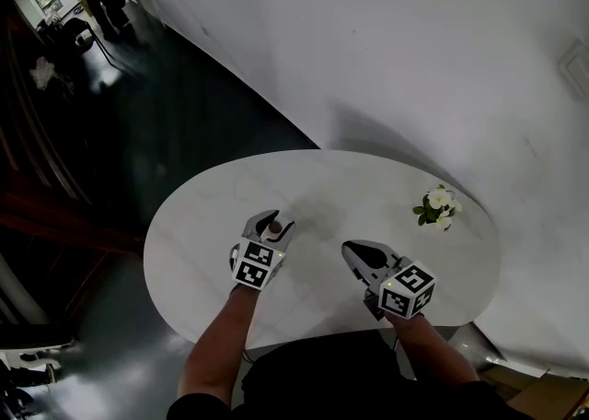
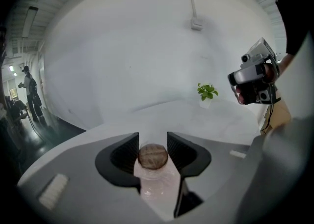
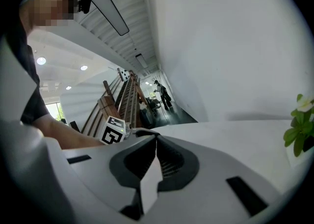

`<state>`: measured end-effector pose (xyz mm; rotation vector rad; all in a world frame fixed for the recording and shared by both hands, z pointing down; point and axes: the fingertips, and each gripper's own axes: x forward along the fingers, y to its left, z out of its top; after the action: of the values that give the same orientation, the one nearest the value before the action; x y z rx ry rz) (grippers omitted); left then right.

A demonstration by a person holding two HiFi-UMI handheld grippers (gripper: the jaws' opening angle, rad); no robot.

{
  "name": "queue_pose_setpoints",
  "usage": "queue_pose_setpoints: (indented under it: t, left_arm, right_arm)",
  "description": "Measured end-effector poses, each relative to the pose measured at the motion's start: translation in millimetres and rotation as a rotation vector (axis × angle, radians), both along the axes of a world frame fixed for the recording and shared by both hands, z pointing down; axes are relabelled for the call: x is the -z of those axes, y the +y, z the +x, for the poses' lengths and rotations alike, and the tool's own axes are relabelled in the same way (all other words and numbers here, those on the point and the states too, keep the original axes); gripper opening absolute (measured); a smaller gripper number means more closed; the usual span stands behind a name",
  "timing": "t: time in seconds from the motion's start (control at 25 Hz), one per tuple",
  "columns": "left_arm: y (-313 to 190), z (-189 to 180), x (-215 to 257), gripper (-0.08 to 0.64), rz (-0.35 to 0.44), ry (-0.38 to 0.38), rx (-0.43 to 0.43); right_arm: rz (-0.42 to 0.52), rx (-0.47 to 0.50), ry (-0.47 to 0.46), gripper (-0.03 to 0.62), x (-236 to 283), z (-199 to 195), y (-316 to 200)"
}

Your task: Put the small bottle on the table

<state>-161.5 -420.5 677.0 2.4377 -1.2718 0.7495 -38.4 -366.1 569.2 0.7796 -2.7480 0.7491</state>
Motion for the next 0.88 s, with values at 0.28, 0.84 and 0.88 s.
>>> queue_pose_setpoints:
  t: [0.28, 0.84, 0.88]
  left_arm:
    - [18.8, -12.4, 22.8, 0.175, 0.040, 0.038, 0.032]
    - [98.8, -45.2, 80.7, 0.130, 0.054, 0.141, 0.044]
    - [106.6, -46.2, 83.9, 0.121, 0.054, 0.146, 0.039]
  right_arm:
    - [0.029, -0.005, -0.006, 0.012, 8.2, -1.5, 15.6]
    - [0.068, -0.018, -0.011, 0.011, 43.2, -24.3, 79.3]
    - [0.066, -0.020, -0.010, 0.012, 46.2, -22.6, 83.7]
